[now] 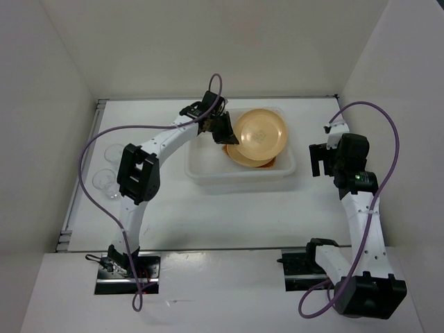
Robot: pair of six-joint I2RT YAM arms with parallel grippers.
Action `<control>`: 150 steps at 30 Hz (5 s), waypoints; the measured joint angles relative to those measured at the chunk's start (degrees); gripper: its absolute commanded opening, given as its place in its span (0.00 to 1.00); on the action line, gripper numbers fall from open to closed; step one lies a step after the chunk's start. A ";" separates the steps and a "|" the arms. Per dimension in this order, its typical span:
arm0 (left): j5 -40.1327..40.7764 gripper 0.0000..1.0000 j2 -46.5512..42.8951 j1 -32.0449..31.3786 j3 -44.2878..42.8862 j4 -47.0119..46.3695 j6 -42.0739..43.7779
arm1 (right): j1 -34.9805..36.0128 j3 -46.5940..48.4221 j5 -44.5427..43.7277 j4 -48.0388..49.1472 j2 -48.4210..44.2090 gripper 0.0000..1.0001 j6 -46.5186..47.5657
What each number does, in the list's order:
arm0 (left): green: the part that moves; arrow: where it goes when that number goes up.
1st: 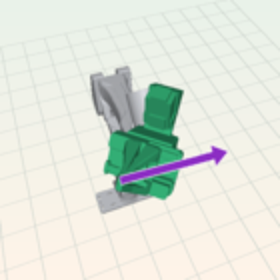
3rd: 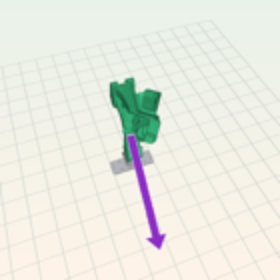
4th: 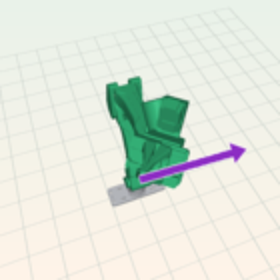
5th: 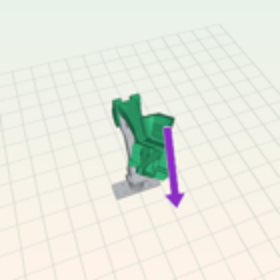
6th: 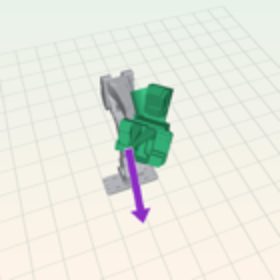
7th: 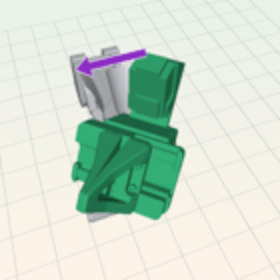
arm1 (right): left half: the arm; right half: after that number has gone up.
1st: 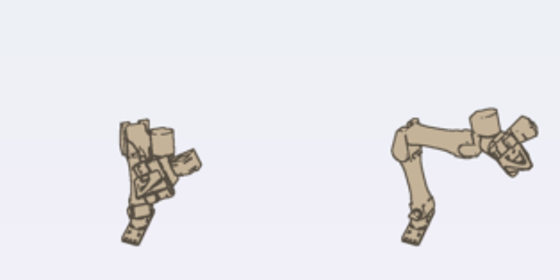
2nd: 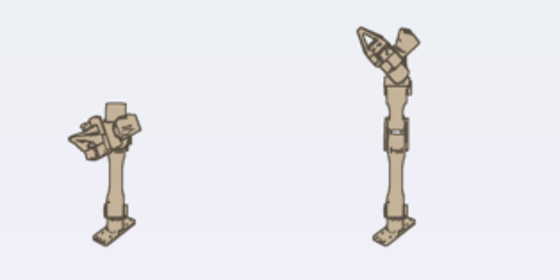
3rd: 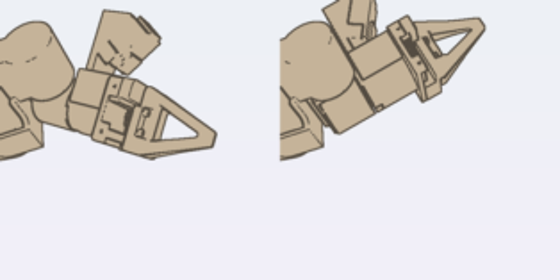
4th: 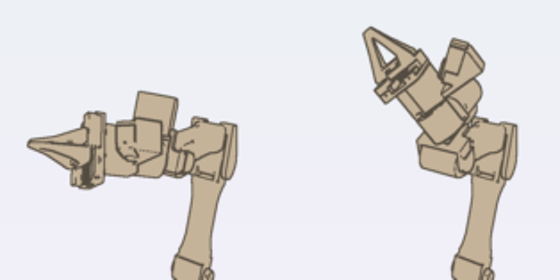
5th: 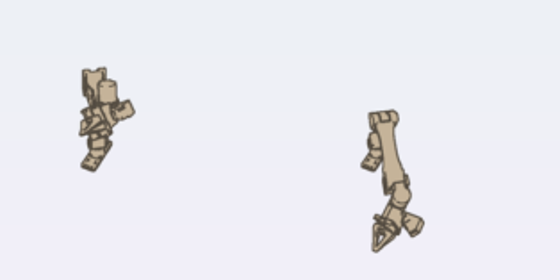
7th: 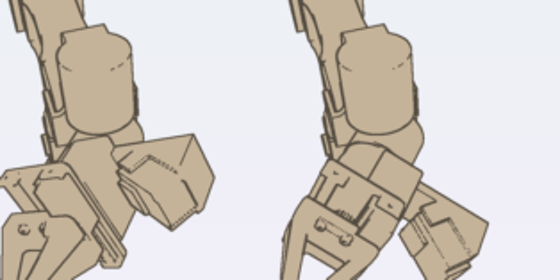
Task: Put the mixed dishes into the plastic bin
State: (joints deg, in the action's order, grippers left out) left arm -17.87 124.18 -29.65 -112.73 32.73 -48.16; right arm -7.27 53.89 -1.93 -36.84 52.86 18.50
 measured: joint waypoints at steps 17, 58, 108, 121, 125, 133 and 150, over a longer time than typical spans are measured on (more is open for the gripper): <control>1.49 0.41 3.58 0.37 2.32 1.60 -1.51 | 0.00 0.00 1.88 0.02 -0.24 0.98 0.92; 25.79 0.91 -21.07 37.55 19.93 18.05 22.73 | 0.00 -0.02 4.11 0.00 -0.68 0.98 1.97; 21.05 0.00 12.11 5.66 -32.04 27.98 22.58 | -3.10 -0.02 5.38 0.00 0.96 0.98 2.40; 24.09 0.16 17.09 1.64 -34.29 30.42 22.56 | -3.10 -0.02 5.40 -0.02 0.96 0.98 2.40; 24.37 0.20 18.34 1.64 -34.29 30.99 22.58 | -3.10 -0.02 5.40 0.00 0.96 0.98 2.40; 26.14 0.67 18.49 1.64 -35.74 32.24 22.53 | -3.10 -0.02 5.38 0.00 1.16 0.98 2.40; 46.75 0.99 -34.10 13.90 1.27 28.24 16.44 | -2.84 -0.02 5.40 0.04 1.22 0.98 2.40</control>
State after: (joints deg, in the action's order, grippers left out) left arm 28.88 90.08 -15.75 -111.46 60.97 -31.73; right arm -10.11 53.87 3.46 -36.80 54.08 20.91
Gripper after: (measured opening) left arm 0.993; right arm 0.983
